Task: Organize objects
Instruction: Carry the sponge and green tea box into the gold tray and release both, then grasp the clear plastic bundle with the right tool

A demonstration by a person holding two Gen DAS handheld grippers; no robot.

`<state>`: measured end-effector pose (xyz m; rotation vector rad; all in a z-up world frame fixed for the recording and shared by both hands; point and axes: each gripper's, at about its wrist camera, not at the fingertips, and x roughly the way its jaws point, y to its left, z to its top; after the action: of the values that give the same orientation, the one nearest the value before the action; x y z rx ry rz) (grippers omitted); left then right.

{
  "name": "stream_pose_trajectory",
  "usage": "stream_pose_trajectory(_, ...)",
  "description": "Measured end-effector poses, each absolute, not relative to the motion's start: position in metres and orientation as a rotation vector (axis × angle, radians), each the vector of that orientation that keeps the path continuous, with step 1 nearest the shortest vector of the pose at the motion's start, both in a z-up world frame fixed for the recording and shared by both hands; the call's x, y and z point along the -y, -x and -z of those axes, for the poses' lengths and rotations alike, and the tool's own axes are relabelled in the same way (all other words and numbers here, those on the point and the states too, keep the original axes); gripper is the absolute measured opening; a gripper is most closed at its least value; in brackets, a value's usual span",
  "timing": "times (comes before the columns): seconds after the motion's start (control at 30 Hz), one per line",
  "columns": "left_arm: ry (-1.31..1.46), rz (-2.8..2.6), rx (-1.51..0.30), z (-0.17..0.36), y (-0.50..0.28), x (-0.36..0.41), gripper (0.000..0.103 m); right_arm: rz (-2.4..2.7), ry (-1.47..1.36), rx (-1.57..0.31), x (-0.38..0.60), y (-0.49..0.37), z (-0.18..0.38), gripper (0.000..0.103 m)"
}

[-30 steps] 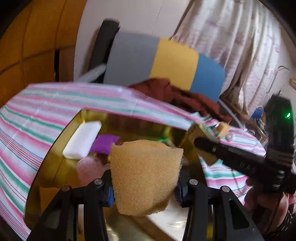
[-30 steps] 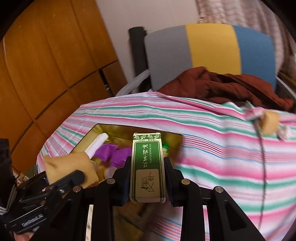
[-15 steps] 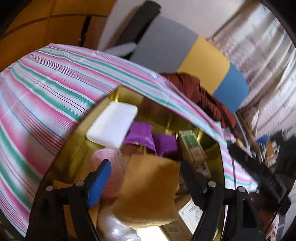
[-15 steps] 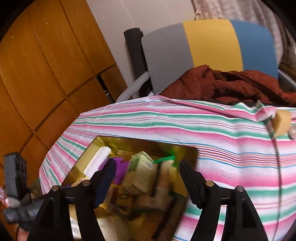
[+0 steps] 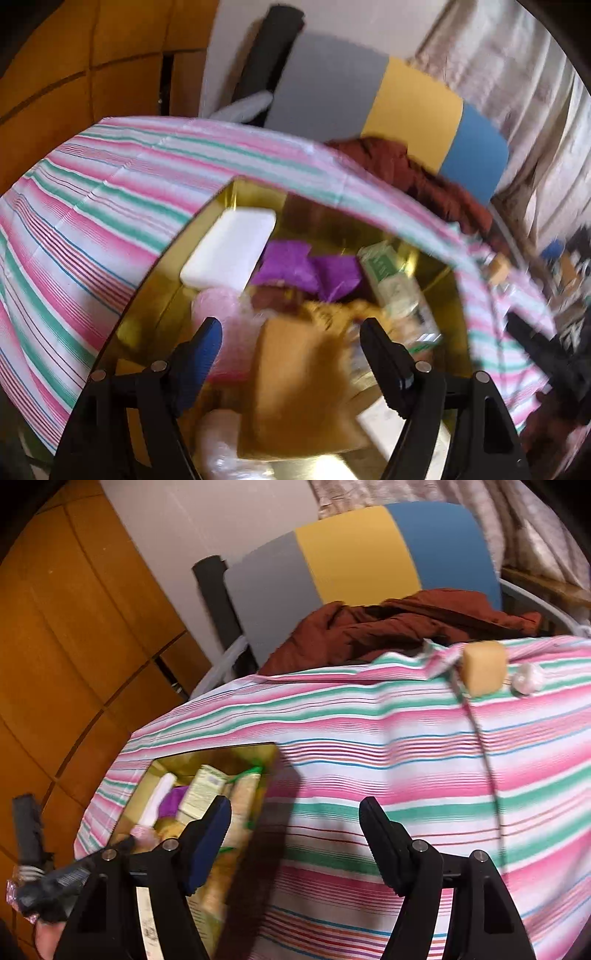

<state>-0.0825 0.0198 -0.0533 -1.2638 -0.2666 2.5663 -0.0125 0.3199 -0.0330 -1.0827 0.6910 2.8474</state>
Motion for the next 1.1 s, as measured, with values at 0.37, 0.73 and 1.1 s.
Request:
stream_pose_trajectory(0.37,1.069,-2.525,0.385,0.002,0.061,-0.050,0.081,-2.681,1.083,-0.707,-0.394,-0.012,0.059,0.073)
stream_pose_trajectory(0.73,1.090,-2.264,0.083,0.016,0.018,-0.157,0.081,-2.628,1.063,-0.607,-0.463,0.035,0.053,0.073)
stream_pose_trajectory(1.1,1.180,-2.178,-0.007,0.033,-0.003,-0.186,0.081,-2.522,1.031,-0.424,-0.520,0.128,0.028,0.063)
